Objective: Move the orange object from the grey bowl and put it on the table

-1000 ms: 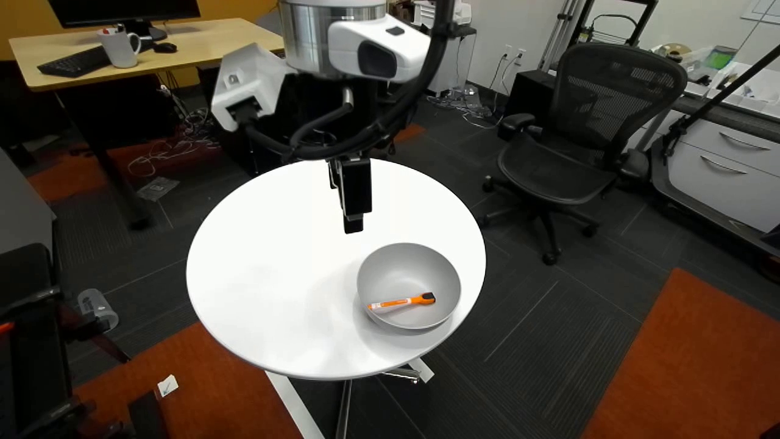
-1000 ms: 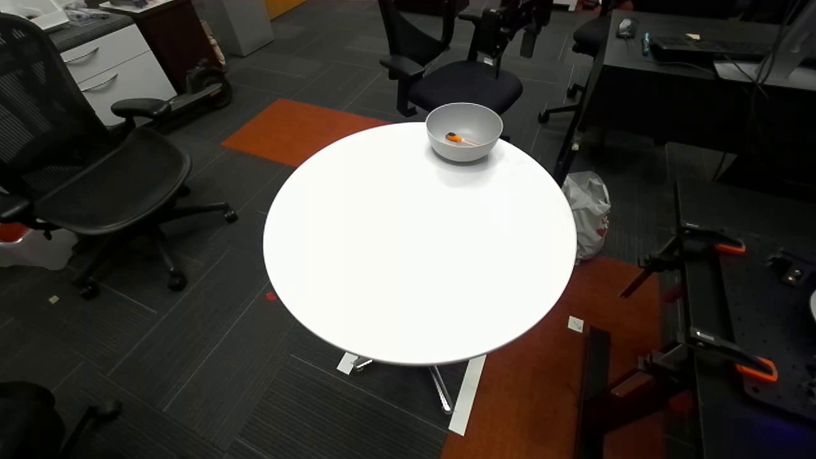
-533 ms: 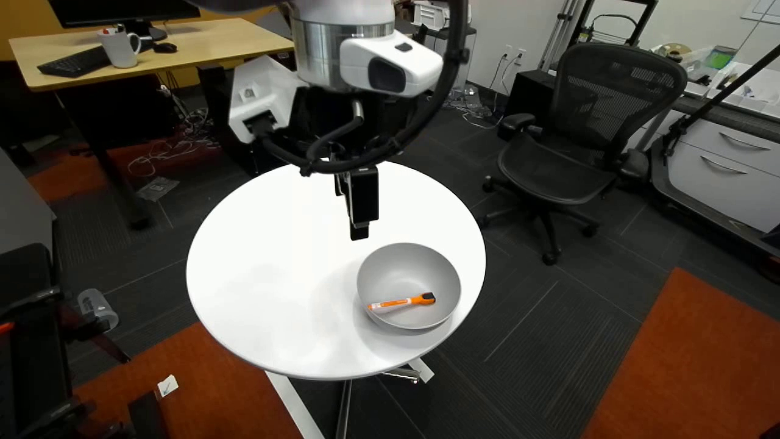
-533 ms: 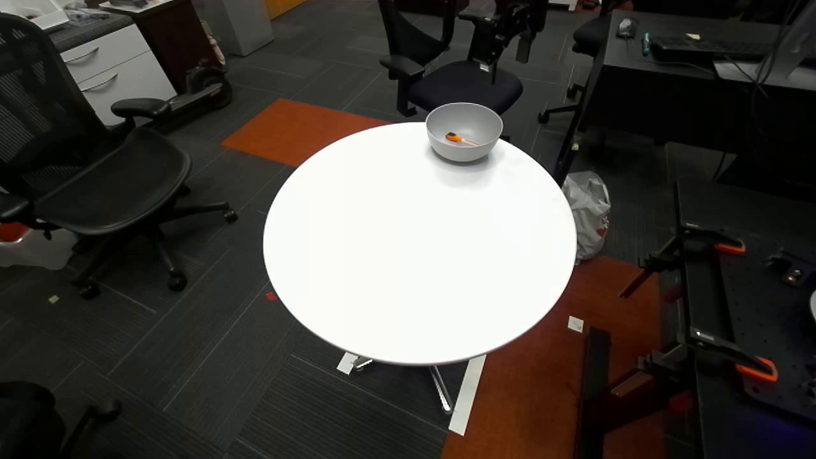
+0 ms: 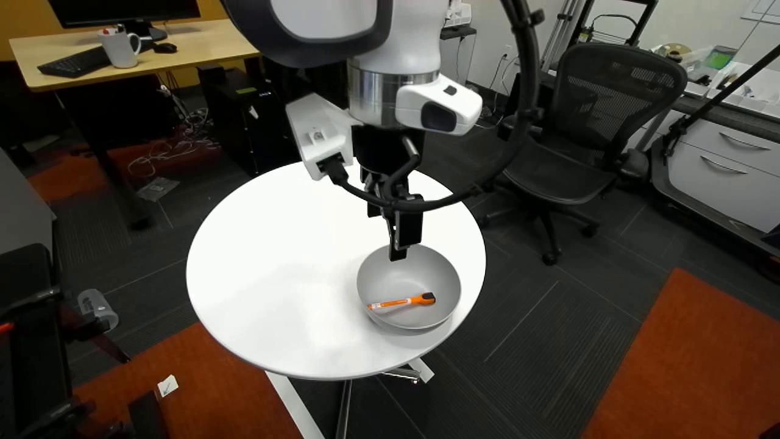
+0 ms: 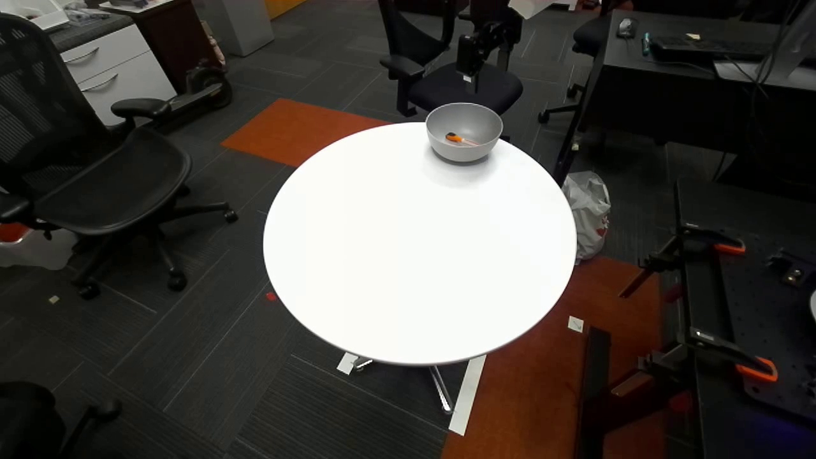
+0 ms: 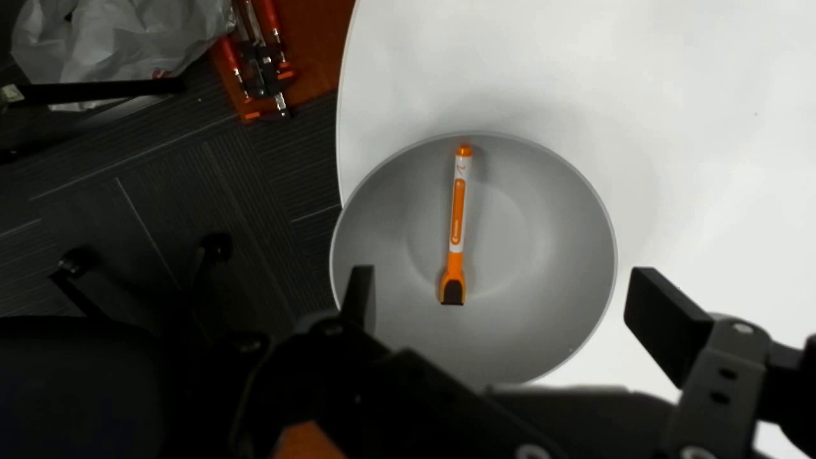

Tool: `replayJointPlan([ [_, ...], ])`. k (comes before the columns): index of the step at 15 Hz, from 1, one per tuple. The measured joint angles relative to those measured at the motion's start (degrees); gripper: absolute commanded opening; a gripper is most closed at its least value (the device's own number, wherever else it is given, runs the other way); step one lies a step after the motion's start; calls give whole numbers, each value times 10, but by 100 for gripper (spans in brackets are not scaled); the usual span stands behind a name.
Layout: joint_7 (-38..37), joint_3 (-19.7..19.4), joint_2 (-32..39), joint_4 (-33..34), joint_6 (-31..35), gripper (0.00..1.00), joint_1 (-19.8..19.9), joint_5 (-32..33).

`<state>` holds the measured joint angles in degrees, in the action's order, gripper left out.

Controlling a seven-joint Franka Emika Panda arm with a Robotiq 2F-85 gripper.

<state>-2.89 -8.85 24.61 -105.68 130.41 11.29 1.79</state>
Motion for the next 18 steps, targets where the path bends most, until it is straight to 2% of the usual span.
replayJointPlan([
  [6, 39, 7, 67, 67, 1, 100, 14, -33],
  [18, 38, 14, 179, 145, 1, 100, 22, -63],
])
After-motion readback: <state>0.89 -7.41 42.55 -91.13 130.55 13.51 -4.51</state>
